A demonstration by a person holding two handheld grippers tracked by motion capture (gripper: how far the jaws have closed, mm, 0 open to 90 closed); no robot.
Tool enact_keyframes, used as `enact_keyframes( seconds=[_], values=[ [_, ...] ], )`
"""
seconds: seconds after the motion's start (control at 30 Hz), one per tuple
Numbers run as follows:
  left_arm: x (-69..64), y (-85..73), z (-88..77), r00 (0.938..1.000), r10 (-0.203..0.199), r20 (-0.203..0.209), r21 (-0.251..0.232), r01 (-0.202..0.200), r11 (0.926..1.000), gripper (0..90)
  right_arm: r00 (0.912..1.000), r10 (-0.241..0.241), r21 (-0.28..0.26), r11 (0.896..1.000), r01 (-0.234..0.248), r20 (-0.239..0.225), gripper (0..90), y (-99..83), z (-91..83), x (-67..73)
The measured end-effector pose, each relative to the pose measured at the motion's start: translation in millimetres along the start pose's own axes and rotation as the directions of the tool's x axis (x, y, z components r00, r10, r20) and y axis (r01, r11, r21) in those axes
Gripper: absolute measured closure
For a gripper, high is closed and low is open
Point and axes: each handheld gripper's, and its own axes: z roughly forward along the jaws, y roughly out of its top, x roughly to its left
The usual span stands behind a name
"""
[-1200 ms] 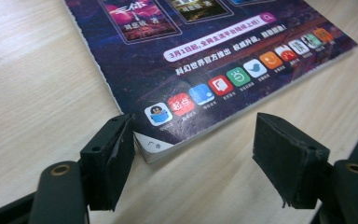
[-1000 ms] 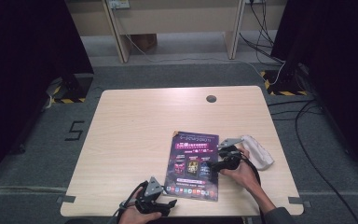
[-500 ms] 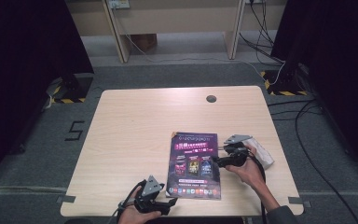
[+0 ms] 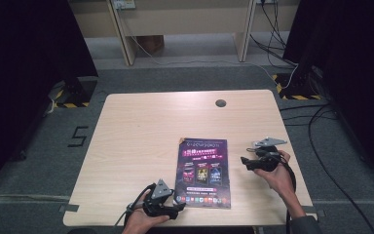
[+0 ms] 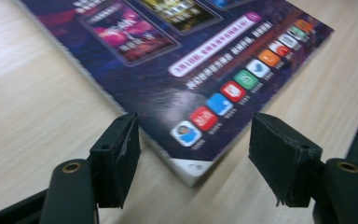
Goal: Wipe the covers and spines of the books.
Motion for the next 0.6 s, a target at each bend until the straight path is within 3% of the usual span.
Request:
enact_keyframes(
  seconds=[0.2, 0.4, 0.6],
  values=[
    [-6.3, 1.6, 2.5, 0.9999, 0.006, 0.014, 0.009, -0.006, 0.9999, 32.4, 0.9979, 0.013, 0.012, 1.000, -0.014, 0.063, 32.1, -4.5, -8.0, -12.3],
    [-9.6, 2.7, 2.4, 0.9987, 0.014, 0.048, -0.003, -0.014, 0.9999, 32.2, 0.9945, 0.044, 0.020, 0.999, -0.046, 0.095, 34.0, -9.0, -12.5, -26.1],
    [3.2, 7.4, -5.0, 0.9997, -0.025, 0.007, -0.058, 0.025, 0.9980, 31.4, 0.9903, 0.073, 0.026, 0.997, -0.077, 0.118, 36.3, -13.0, -16.7, -36.9]
  ],
)
